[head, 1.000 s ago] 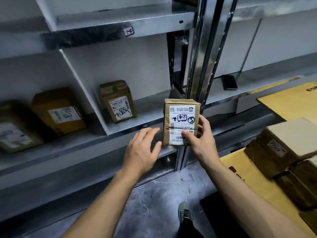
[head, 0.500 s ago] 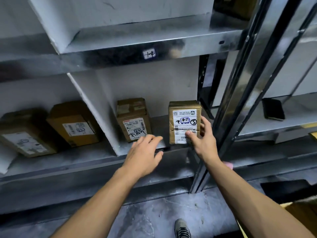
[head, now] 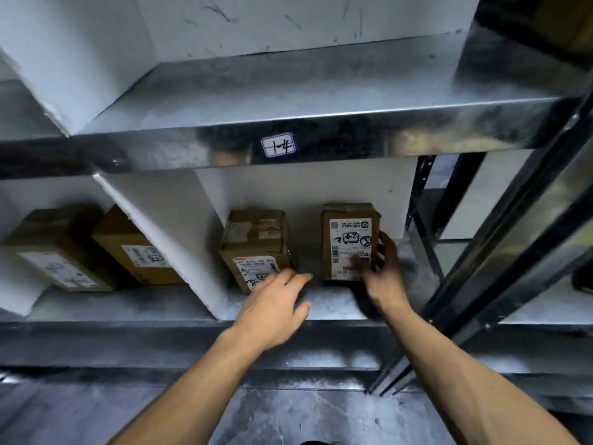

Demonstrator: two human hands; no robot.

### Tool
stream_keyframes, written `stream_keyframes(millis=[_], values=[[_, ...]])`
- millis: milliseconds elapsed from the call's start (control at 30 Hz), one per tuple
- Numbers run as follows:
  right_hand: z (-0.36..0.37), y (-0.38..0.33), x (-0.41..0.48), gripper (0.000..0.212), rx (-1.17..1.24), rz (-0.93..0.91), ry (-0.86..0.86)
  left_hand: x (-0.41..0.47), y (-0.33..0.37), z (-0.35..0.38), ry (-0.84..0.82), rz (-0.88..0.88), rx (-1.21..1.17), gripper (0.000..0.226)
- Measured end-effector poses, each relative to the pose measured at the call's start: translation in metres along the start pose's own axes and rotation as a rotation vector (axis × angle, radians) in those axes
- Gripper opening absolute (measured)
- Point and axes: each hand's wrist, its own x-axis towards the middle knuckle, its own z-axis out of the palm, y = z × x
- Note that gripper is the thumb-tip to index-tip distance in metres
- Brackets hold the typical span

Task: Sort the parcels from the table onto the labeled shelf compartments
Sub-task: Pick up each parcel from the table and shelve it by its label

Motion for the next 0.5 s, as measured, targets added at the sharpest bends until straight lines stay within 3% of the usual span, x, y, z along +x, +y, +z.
stream_keyframes(millis=[333, 500], values=[[-0.011, 0.009, -0.003, 0.071, -0.106, -0.001, -0.088, 0.004, 0.0, 0.009, 0.007, 0.007, -0.055, 0.052], [-0.013, 0.018, -0.013, 0.065, -0.197, 0.04, -0.055, 0.002, -0.001, 0.014, 0.016, 0.017, -0.077, 0.052]])
